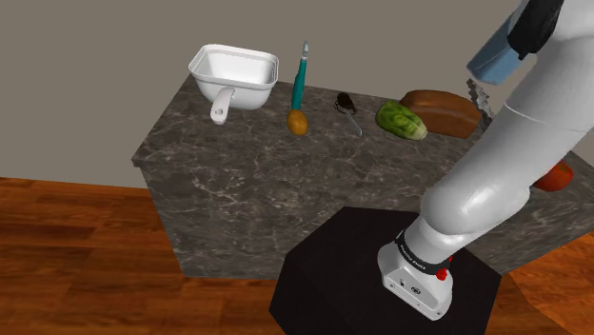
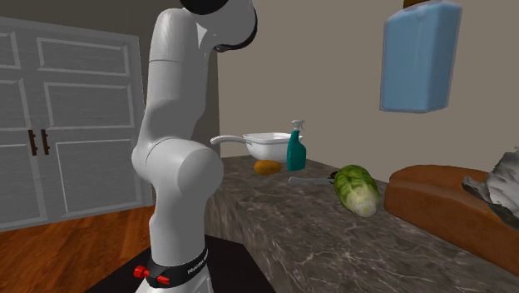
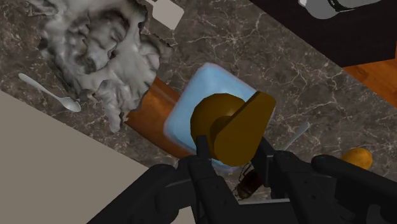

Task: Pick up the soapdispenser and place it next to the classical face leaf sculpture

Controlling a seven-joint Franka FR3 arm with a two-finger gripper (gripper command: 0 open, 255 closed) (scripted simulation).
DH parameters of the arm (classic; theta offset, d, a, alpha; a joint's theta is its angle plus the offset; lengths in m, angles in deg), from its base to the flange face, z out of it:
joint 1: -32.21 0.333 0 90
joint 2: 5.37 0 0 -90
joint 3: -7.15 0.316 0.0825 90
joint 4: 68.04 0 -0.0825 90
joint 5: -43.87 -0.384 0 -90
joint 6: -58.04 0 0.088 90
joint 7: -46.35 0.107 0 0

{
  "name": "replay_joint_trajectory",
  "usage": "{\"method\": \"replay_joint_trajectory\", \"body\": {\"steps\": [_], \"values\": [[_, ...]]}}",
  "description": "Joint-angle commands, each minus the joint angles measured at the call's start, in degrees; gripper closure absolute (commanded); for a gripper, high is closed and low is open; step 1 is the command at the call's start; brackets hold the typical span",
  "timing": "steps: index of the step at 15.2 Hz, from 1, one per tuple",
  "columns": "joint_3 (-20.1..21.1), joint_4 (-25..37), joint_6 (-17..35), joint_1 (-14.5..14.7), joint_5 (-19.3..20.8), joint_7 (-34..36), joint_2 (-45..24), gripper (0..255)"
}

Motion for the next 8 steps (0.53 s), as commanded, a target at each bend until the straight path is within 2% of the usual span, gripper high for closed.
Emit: {"method": "replay_joint_trajectory", "body": {"steps": [1, 4, 8], "values": [[0.6, -7.4, 4.4, 7.7, 7.6, 3.3, 5.9, 255], [4.8, -14.9, 8.3, 11.5, 14.5, 7.9, 12.7, 255], [9.7, -22.9, 12.4, 11.9, 19.5, 11.8, 18.7, 255]]}}
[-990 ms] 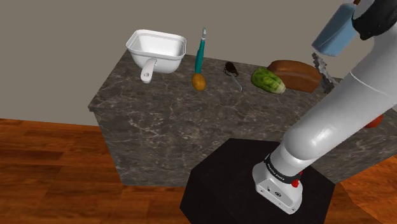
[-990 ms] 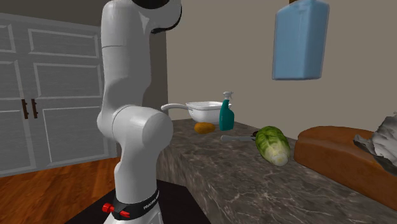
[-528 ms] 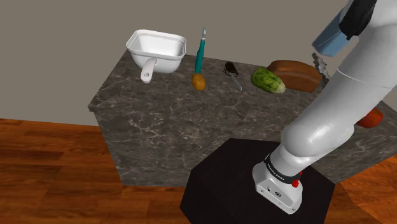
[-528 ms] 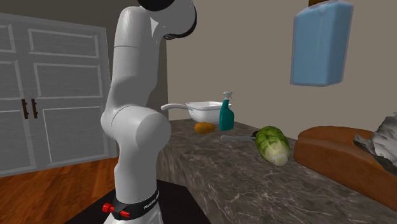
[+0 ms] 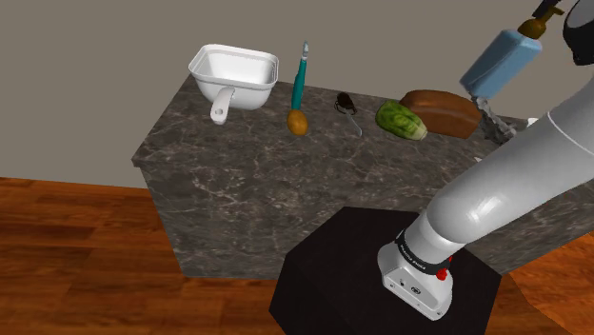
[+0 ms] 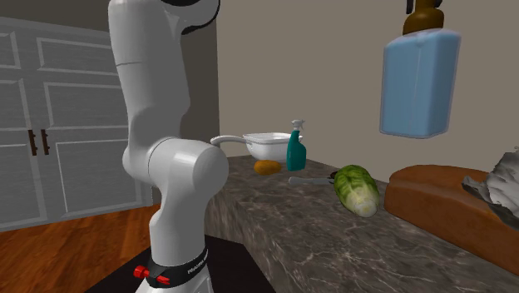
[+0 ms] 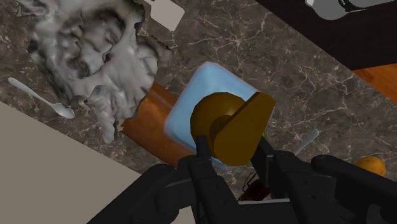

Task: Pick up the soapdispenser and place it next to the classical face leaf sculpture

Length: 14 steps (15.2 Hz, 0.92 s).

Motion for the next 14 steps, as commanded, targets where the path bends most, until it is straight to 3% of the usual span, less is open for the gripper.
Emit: {"method": "replay_joint_trajectory", "body": {"steps": [1, 14], "values": [[2.4, -4.2, 2.1, 0.1, 2.5, 2.0, 3.1, 255], [8.5, -22.9, 12.5, -2.2, 8.4, 7.7, 13.2, 255]]}}
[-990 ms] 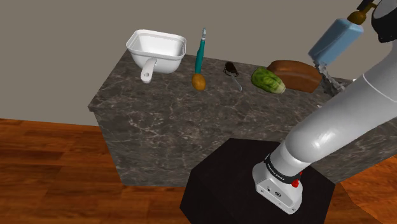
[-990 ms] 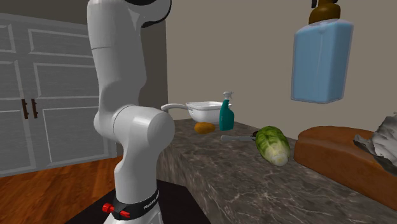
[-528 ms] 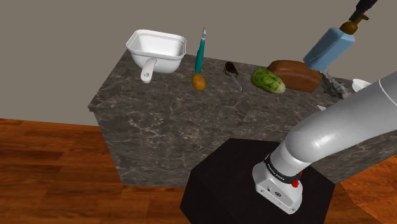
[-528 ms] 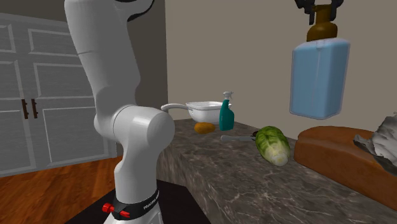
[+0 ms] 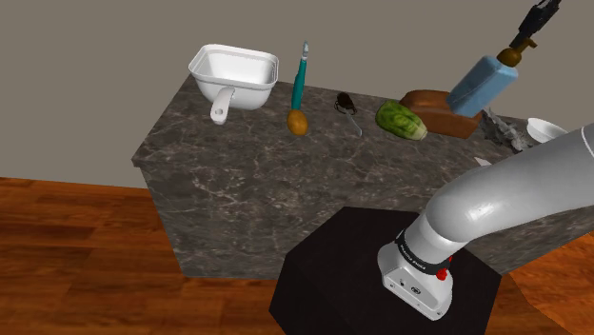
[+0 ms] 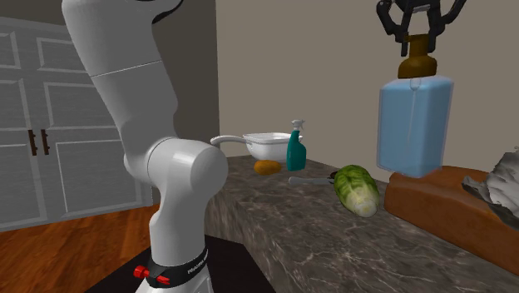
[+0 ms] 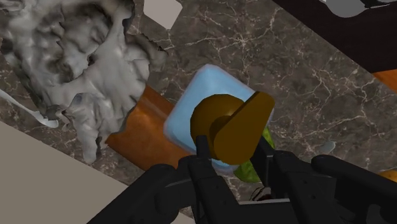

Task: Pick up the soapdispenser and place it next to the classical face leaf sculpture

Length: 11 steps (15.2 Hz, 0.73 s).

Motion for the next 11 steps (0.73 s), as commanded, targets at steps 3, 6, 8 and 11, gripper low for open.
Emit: {"method": "replay_joint_trajectory", "body": {"steps": [3, 6, 8, 11], "values": [[0.6, -4.8, 3.0, -0.7, 1.0, 1.0, 2.0, 255], [1.0, -8.1, 5.2, -1.1, 1.7, 1.7, 3.3, 255], [1.1, -10.3, 6.7, -1.4, 2.2, 2.1, 4.1, 255], [1.2, -13.4, 8.8, -1.9, 2.8, 2.7, 5.2, 255]]}}
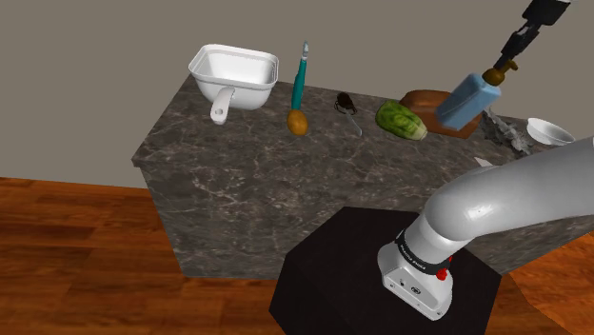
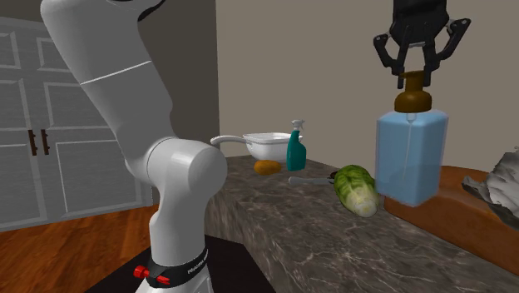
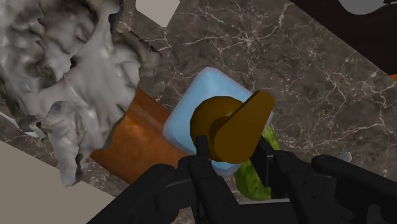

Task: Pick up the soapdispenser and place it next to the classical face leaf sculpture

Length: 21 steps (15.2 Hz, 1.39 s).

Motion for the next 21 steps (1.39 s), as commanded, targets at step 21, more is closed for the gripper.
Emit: {"method": "replay_joint_trajectory", "body": {"steps": [21], "values": [[-1.7, -15.3, 12.3, -1.8, 3.0, 2.0, 3.4, 255]]}}
